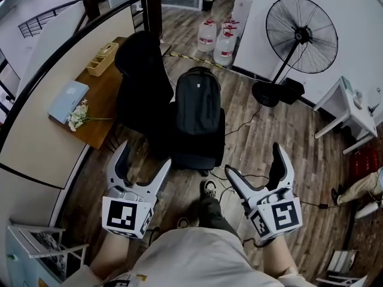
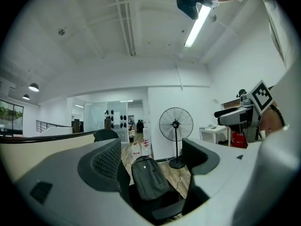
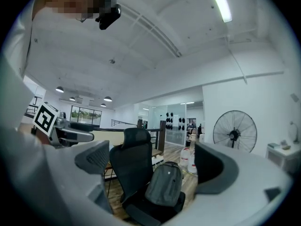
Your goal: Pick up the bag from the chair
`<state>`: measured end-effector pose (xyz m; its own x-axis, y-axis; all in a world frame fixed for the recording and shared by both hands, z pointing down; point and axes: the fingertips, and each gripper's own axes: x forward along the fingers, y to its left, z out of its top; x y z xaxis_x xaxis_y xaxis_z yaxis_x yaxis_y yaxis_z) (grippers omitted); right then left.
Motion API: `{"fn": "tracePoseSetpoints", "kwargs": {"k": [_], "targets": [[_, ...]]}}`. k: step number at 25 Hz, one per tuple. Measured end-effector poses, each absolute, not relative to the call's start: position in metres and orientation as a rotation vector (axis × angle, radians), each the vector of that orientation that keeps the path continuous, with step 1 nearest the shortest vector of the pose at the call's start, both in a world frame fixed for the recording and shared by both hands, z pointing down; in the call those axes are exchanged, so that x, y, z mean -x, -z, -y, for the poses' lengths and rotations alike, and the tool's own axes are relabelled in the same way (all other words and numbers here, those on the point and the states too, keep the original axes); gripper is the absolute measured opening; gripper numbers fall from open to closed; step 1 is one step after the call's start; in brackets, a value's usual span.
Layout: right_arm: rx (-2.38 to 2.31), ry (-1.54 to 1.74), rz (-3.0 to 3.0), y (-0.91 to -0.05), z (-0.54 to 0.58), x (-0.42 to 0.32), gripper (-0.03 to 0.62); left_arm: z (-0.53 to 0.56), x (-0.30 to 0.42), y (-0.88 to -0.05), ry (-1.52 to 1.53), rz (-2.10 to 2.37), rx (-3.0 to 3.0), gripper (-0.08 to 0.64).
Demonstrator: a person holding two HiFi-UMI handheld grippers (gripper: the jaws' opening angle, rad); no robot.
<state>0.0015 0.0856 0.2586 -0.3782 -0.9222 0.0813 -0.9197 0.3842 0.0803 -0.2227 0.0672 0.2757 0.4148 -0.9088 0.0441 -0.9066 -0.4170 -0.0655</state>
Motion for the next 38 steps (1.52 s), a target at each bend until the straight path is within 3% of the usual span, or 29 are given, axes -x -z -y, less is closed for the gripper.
{"fn": "tracePoseSetpoints", "kwargs": {"k": [13, 28, 38], "targets": [[-1.651, 0.059, 2.540, -0.273, 0.016, -0.036, 0.572, 0.027, 0.187, -0.282, 0.170, -1.712, 2.579, 0.407], [-1.492, 0.003, 2.607, -0.283, 0.208, -0.142, 0.554, 0.198, 0.083, -0.285, 0.272, -1.855, 2.488, 0.407], [-1.372, -0.065, 2.660, -0.308, 0.269, -0.164, 0.546, 0.236, 0.061, -0.301, 0.335, -1.968, 2.433, 0.407]]}}
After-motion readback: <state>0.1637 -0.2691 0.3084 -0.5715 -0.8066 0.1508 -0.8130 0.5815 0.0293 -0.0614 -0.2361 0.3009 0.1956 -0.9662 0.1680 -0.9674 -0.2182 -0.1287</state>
